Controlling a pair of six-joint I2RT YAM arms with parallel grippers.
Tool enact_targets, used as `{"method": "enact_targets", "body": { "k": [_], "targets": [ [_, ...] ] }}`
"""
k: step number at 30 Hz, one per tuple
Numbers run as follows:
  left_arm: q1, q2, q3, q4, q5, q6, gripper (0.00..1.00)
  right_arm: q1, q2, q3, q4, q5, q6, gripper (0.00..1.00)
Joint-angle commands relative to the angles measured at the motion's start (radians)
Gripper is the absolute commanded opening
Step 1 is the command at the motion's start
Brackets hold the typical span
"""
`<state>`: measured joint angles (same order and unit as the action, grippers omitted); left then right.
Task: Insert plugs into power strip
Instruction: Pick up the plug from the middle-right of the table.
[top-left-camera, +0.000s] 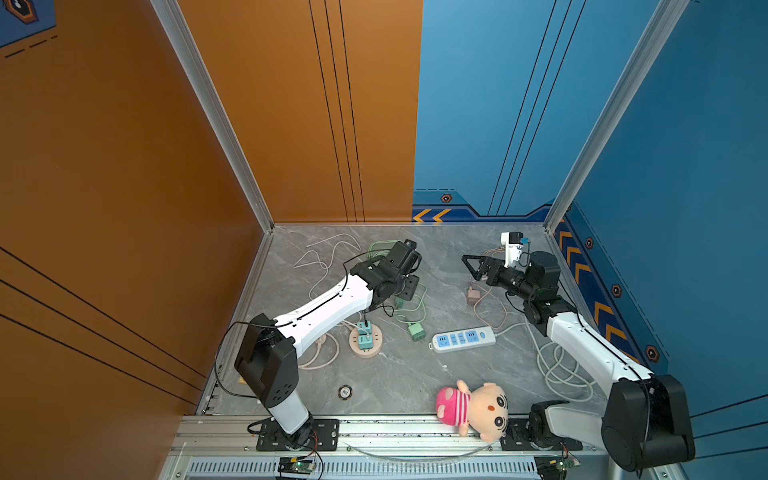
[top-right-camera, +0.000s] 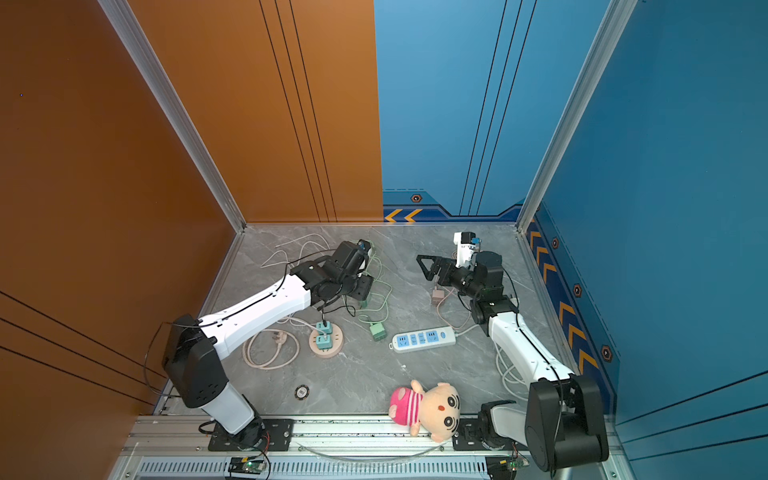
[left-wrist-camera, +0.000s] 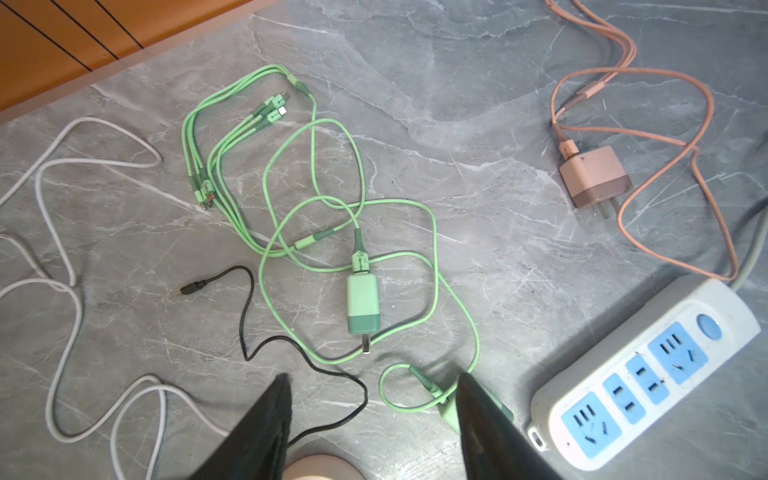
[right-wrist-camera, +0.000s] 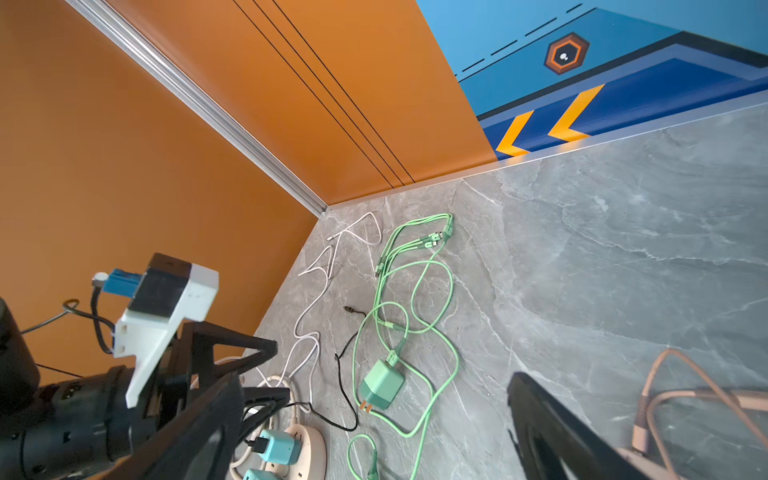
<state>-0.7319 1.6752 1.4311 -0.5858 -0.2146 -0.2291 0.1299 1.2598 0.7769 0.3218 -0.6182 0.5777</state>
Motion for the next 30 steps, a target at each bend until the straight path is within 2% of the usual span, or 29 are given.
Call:
{"method": "enact_targets", "body": {
  "k": [1,6,8,13,18,22,27,30],
  "targets": [
    [-0.021,0.032,0.030,0.023,0.057,-0.007,0.63,-0.010,-0.013,0.048,-0.036,0.014,0.011,0.99],
    [-0.037,0.088,0.067,0.022,0.094,-0.027,0.62,-0.006,-0.022,0.146,-0.371,0.170,-0.169,0.94],
    [-0.042,0.106,0.079,0.022,0.111,-0.033,0.62,-0.006,-0.030,0.160,-0.442,0.217,-0.207,0.94],
    [-0.062,0.150,0.112,0.023,0.136,-0.045,0.61,-0.007,-0.059,0.146,-0.512,0.346,-0.229,0.93],
    [-0.079,0.219,0.171,0.033,0.159,-0.059,0.60,-0.007,-0.063,0.156,-0.588,0.462,-0.258,0.87],
    [-0.097,0.292,0.222,0.076,0.179,-0.092,0.59,-0.006,-0.068,0.153,-0.597,0.488,-0.273,0.86],
    [-0.126,0.406,0.302,0.135,0.187,-0.169,0.58,-0.006,-0.067,0.156,-0.601,0.475,-0.287,0.81],
    [-0.147,0.474,0.355,0.162,0.196,-0.206,0.58,-0.006,-0.061,0.156,-0.609,0.513,-0.264,0.77]
  ]
}}
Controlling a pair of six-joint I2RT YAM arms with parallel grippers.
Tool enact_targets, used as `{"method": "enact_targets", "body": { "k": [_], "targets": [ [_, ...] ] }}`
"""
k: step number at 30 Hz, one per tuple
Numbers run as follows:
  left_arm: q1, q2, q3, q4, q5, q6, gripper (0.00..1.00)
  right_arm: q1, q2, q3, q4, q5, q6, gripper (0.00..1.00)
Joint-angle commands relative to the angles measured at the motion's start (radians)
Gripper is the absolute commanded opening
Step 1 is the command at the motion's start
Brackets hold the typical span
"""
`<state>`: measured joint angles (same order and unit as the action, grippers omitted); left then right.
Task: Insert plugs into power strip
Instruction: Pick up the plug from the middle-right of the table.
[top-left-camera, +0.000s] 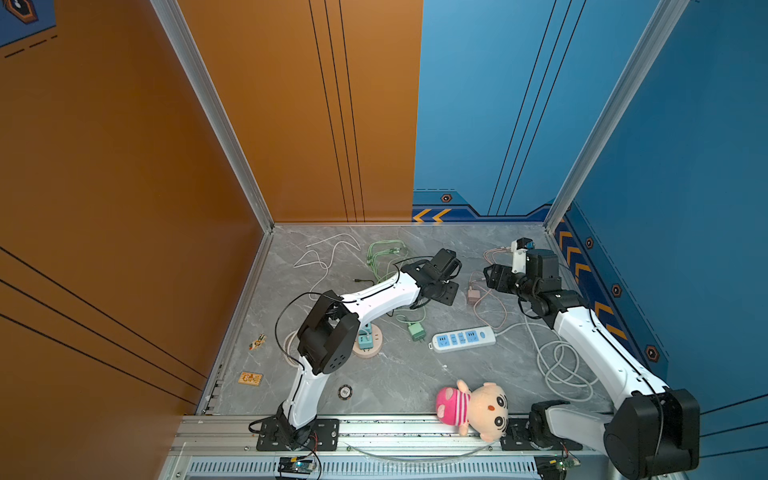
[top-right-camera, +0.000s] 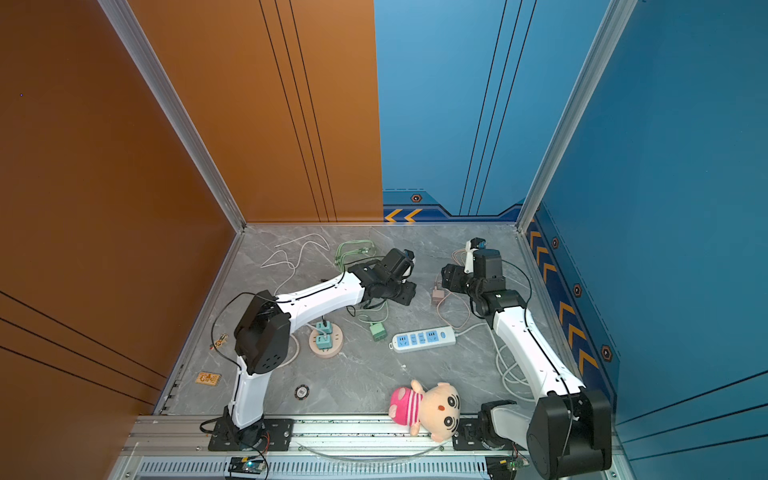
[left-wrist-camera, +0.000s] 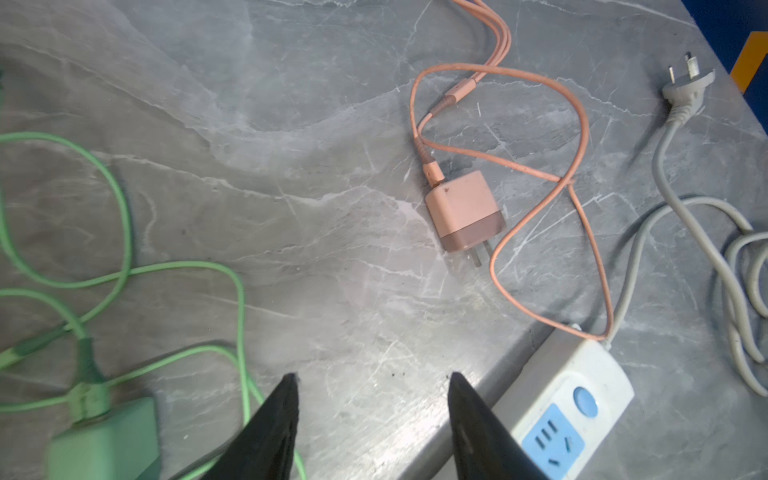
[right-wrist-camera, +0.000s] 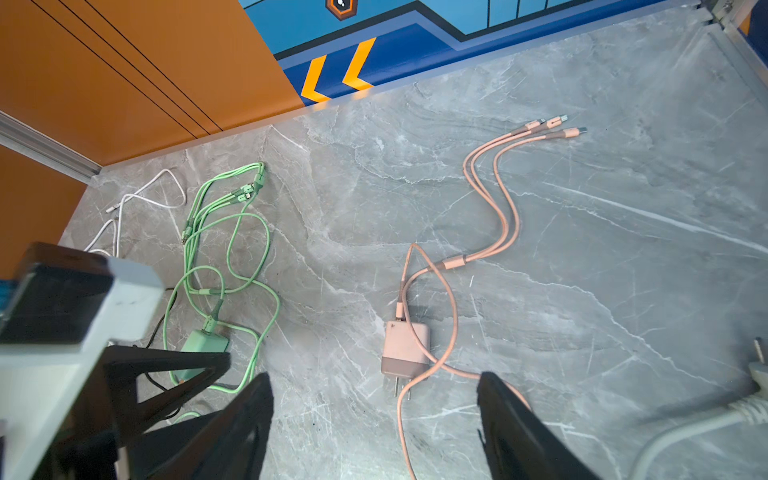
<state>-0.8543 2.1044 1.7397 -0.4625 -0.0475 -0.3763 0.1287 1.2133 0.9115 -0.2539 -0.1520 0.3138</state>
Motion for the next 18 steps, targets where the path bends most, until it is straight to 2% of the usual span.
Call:
{"method": "enact_targets", "body": {
  "k": [1,3,5,6,7,9,11,18],
  "targets": [
    [-0.033,0.066,0.066,0.048,0.027,-0.069,0.58,-0.004,-0.014,0.019,-0.034,0.048,-0.004,0.78],
    [-0.046,0.108,0.105,0.051,0.021,-0.089,0.58,-0.004,-0.018,0.015,-0.033,0.067,-0.006,0.79],
    [-0.056,0.147,0.141,0.054,0.009,-0.122,0.58,-0.003,-0.026,0.015,-0.029,0.065,-0.021,0.75],
    [-0.058,0.162,0.153,0.057,0.005,-0.137,0.57,-0.002,-0.031,0.014,-0.028,0.067,-0.021,0.71],
    [-0.059,0.177,0.164,0.063,0.003,-0.153,0.57,-0.002,-0.037,0.013,-0.028,0.069,-0.020,0.60],
    [-0.061,0.199,0.178,0.080,-0.005,-0.172,0.57,-0.001,-0.053,0.007,-0.025,0.080,-0.017,0.53],
    [-0.063,0.217,0.195,0.091,-0.014,-0.184,0.56,-0.001,-0.064,0.006,-0.027,0.062,-0.028,0.56],
    [-0.070,0.306,0.283,0.089,-0.012,-0.218,0.56,0.002,-0.054,0.008,-0.028,0.003,-0.025,0.58]
  ]
}}
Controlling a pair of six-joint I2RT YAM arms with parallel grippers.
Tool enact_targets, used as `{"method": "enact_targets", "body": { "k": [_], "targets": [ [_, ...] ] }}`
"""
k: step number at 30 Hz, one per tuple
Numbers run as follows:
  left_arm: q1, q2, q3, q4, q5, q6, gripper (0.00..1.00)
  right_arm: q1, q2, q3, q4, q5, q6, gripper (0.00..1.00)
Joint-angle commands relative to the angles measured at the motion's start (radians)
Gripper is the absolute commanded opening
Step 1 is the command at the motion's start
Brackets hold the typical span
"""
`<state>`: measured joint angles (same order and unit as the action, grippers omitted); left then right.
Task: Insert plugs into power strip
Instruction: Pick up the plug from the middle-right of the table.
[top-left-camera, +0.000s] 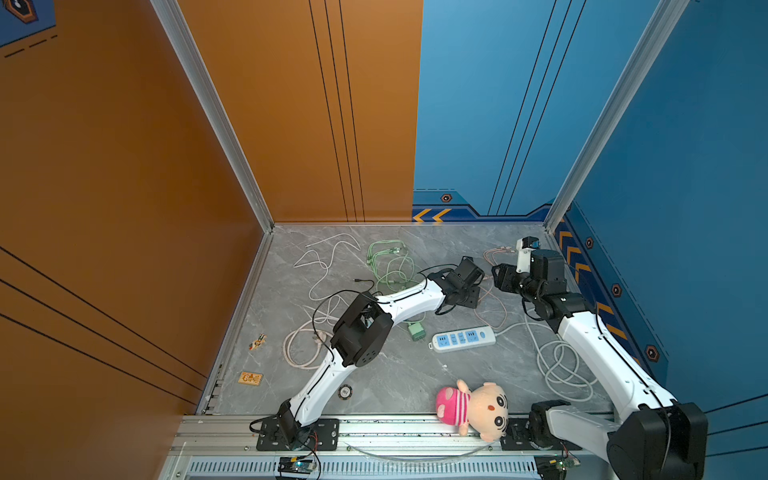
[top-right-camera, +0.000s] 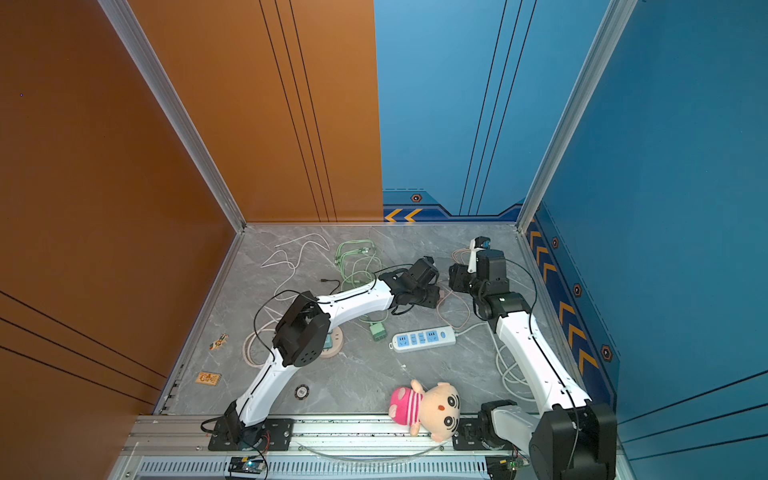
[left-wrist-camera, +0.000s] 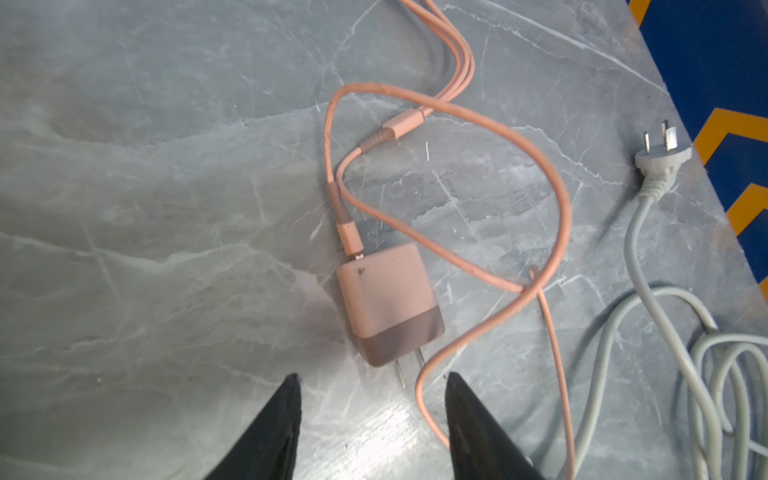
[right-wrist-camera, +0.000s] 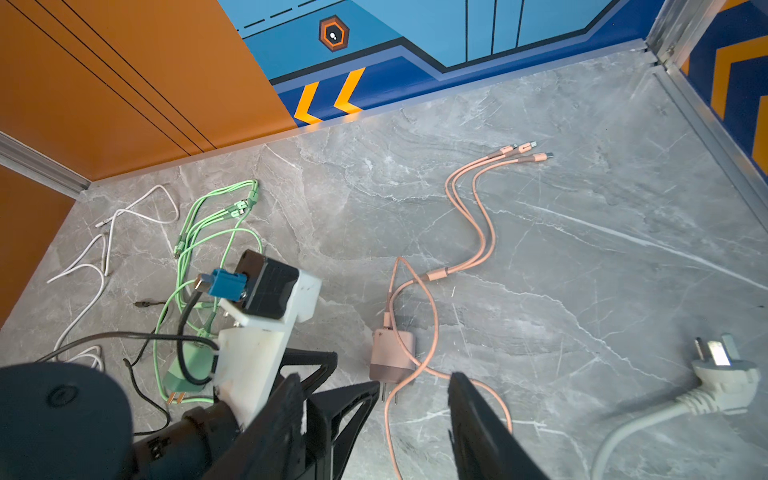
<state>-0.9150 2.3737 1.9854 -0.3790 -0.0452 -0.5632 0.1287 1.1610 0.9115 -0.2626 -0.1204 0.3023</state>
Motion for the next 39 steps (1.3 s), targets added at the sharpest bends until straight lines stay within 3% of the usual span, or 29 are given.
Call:
{"method": "enact_targets", "body": {
  "k": [1,20,29,39],
  "targets": [
    [-0.013,0.047,0.047,0.006,-0.017,-0.036,0.56,0.002,0.000,0.009,-0.021,-0.037,-0.020,0.59],
    [-0.040,0.204,0.231,-0.036,-0.046,-0.079,0.56,0.015,-0.013,0.001,-0.037,0.020,0.008,0.62],
    [-0.051,0.256,0.344,-0.257,-0.207,-0.048,0.56,0.015,-0.003,0.012,-0.065,0.059,0.012,0.65],
    [-0.041,0.219,0.268,-0.347,-0.274,0.006,0.53,0.015,0.000,0.020,-0.080,0.055,0.016,0.65]
  ]
}}
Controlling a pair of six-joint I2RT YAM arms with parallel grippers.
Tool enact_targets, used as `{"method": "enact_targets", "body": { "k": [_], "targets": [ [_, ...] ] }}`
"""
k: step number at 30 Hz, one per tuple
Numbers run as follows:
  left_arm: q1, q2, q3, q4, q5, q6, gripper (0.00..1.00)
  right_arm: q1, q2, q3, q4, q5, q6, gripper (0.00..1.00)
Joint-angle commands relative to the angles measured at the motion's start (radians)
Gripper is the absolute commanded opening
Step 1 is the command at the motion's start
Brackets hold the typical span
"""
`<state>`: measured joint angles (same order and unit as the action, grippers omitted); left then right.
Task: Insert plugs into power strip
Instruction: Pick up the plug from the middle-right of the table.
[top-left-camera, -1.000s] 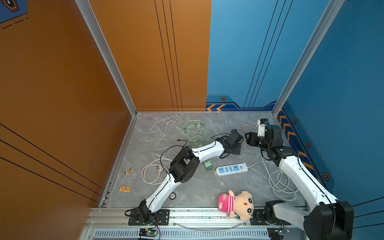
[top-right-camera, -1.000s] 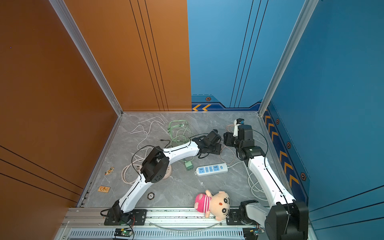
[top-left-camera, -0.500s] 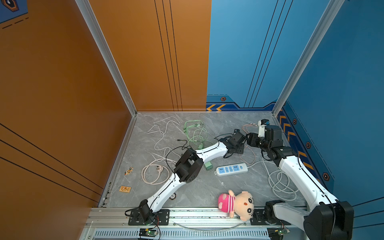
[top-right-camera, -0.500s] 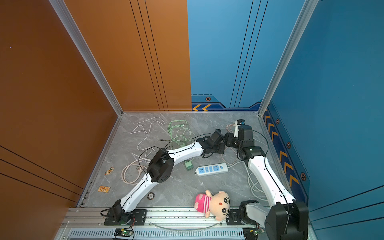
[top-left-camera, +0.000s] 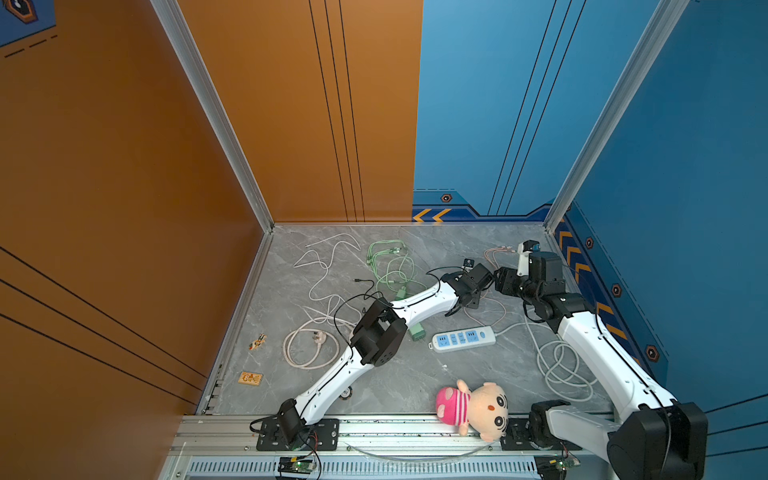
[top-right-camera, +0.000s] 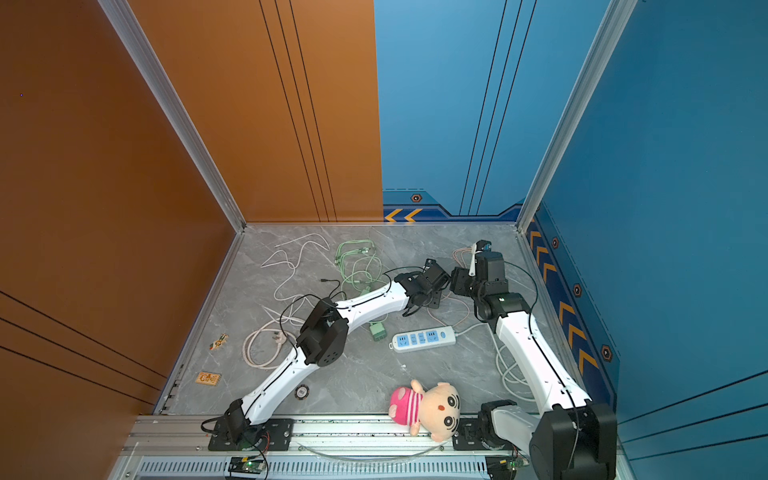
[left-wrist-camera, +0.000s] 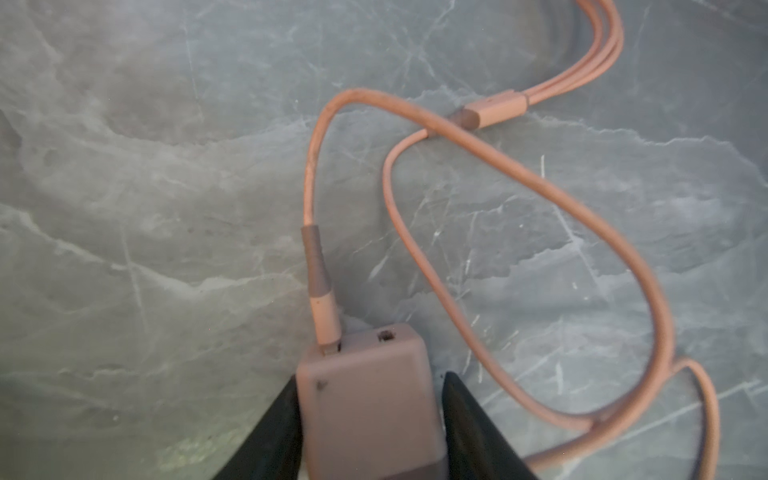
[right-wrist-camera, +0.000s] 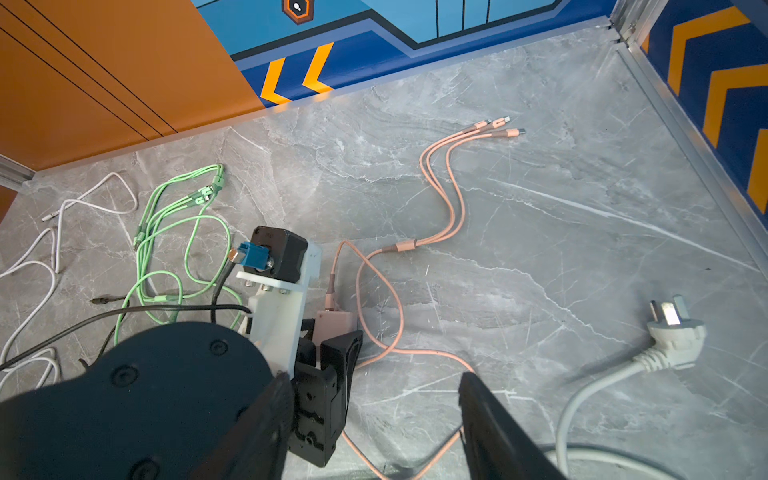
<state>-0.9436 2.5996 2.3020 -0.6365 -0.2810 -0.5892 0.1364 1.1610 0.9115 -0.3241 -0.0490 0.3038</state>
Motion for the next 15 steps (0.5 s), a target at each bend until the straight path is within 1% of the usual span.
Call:
{"method": "enact_targets", "body": {
  "k": [1,4,5,6,8,10,11,13,15],
  "targets": [
    [-0.012,-0.011,-0.058,-0.092,-0.037,0.038,0.53,0.008,0.002,0.020,-0.020,-0.017,0.016,0.65],
    [0.001,-0.027,-0.094,-0.090,-0.032,0.040,0.54,0.008,0.009,0.024,-0.028,-0.020,0.018,0.65],
    [0.011,-0.032,-0.109,-0.091,-0.015,0.035,0.52,0.008,0.009,0.024,-0.030,-0.020,0.020,0.65],
    [0.023,-0.039,-0.120,-0.089,0.006,0.031,0.47,0.007,0.009,0.025,-0.032,-0.019,0.020,0.65],
    [0.036,-0.066,-0.141,-0.084,0.014,0.040,0.43,0.008,0.009,0.026,-0.033,-0.022,0.020,0.65],
    [0.040,-0.111,-0.176,-0.049,-0.001,0.086,0.39,0.008,0.013,0.026,-0.034,-0.022,0.023,0.65],
    [0.043,-0.143,-0.205,-0.012,0.011,0.112,0.39,0.008,0.015,0.027,-0.035,-0.022,0.026,0.66],
    [0.059,-0.205,-0.281,0.086,0.082,0.142,0.38,0.008,0.026,0.030,-0.034,-0.027,0.032,0.65],
    [0.085,-0.280,-0.389,0.209,0.183,0.146,0.38,0.006,0.034,0.035,-0.034,-0.048,0.039,0.65]
  ]
}}
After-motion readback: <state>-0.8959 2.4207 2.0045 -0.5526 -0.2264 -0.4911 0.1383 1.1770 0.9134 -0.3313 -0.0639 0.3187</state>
